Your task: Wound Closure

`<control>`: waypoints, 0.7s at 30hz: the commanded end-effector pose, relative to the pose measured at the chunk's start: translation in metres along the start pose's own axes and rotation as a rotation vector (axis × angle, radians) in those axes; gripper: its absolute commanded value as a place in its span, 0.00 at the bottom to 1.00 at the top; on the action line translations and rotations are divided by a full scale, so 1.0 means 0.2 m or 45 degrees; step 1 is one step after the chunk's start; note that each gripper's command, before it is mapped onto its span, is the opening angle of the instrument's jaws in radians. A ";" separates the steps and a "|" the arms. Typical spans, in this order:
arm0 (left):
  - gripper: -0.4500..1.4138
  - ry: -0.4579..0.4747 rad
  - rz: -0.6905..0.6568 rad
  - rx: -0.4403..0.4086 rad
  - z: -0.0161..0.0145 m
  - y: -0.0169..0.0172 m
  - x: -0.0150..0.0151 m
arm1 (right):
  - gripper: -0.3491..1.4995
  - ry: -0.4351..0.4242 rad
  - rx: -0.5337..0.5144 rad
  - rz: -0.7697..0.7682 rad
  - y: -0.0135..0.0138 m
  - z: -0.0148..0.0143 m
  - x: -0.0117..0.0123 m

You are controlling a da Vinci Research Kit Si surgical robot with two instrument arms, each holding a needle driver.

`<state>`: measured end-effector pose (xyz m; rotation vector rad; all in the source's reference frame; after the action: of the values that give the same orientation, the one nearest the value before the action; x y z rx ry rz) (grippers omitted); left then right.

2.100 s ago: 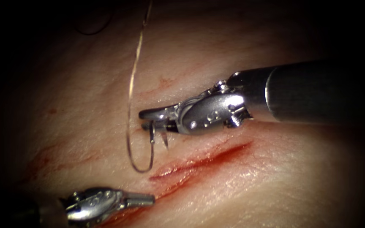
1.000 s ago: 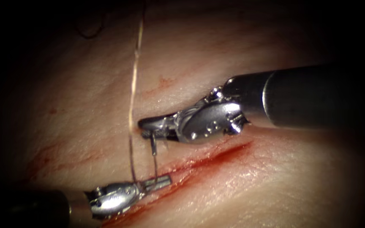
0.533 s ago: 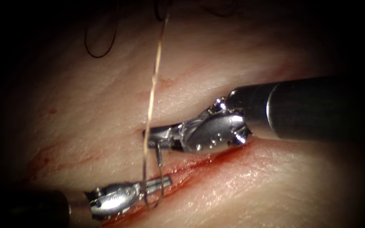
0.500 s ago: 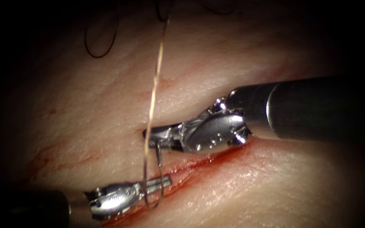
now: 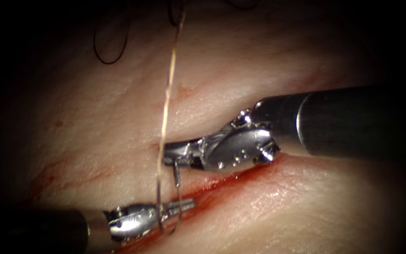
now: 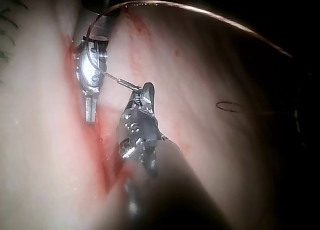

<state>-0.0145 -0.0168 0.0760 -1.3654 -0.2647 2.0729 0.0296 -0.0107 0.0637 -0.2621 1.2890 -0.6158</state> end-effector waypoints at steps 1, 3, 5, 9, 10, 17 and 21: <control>0.17 -0.009 -0.001 -0.003 0.003 0.003 -0.004 | 0.00 0.001 -0.001 -0.004 -0.002 0.004 -0.001; 0.16 -0.035 0.002 0.000 0.004 0.003 -0.005 | 0.00 0.002 -0.001 0.019 -0.002 0.004 -0.002; 0.16 -0.065 0.007 0.005 0.005 0.004 -0.007 | 0.00 0.002 0.001 0.056 -0.002 0.004 -0.002; 0.14 -0.118 0.009 -0.014 0.009 0.004 -0.015 | 0.00 -0.006 0.016 0.110 -0.002 0.004 -0.004; 0.14 -0.129 0.000 -0.022 0.010 0.004 -0.018 | 0.00 -0.006 0.015 0.132 -0.003 0.004 -0.004; 0.15 -0.161 -0.019 -0.051 0.012 0.003 -0.026 | 0.00 -0.013 0.032 0.246 -0.005 0.005 -0.011; 0.15 -0.161 -0.018 -0.054 0.011 0.003 -0.026 | 0.00 -0.029 0.056 0.296 -0.007 0.005 -0.013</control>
<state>-0.0147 -0.0192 0.0802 -1.2538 -0.3677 2.1580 0.0292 -0.0101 0.0663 -0.0799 1.2605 -0.4417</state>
